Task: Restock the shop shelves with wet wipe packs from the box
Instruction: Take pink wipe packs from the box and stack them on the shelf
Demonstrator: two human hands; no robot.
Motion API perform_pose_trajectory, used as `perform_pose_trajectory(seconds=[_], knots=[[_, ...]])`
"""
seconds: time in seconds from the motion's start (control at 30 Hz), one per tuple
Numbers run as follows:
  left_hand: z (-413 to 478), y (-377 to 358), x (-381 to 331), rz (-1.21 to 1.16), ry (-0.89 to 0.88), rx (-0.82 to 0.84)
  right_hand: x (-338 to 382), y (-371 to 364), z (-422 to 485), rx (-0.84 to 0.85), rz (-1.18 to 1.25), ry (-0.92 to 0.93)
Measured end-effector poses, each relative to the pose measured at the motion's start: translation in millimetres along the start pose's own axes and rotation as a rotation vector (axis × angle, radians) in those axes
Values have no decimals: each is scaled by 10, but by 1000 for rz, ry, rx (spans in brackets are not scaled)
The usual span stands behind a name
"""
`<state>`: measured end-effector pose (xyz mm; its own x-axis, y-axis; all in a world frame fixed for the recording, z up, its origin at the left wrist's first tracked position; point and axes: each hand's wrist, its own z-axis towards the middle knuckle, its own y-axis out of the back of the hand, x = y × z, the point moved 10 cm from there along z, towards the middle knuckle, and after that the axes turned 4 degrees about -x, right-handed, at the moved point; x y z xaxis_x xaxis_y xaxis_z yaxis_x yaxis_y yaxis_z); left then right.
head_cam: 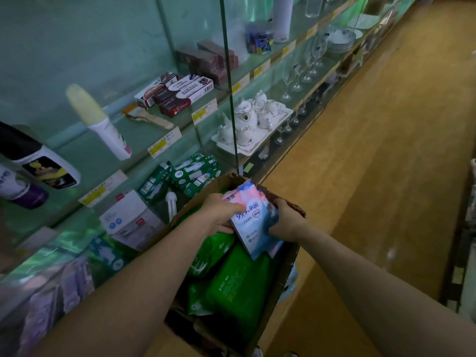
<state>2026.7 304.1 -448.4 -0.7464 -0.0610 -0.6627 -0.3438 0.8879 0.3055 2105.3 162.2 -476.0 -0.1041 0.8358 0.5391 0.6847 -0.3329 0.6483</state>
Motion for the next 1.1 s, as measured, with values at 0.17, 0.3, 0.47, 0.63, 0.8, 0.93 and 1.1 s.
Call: perform_pose_trajectory(seconds=[0.17, 0.3, 0.47, 0.63, 0.8, 0.93, 1.1], knots=[[57, 5, 46, -61, 28, 23, -65, -114, 41, 52, -158, -44], [120, 66, 132, -154, 87, 38, -76, -122, 12, 59, -1, -78], [136, 63, 146, -126, 108, 50, -83, -49, -94, 29, 202, -91], [109, 106, 55, -124, 109, 51, 40, 72, -230, 99, 300, -87], [-9, 145, -364, -187, 30, 94, 229, 563, -379, -46, 302, -39], [-180, 52, -876, -227, -75, 125, 310, 1159, -650, -241, 355, 3], [-502, -372, -1538, -265, -193, 244, 343, 1892, -1121, -453, 328, 61]])
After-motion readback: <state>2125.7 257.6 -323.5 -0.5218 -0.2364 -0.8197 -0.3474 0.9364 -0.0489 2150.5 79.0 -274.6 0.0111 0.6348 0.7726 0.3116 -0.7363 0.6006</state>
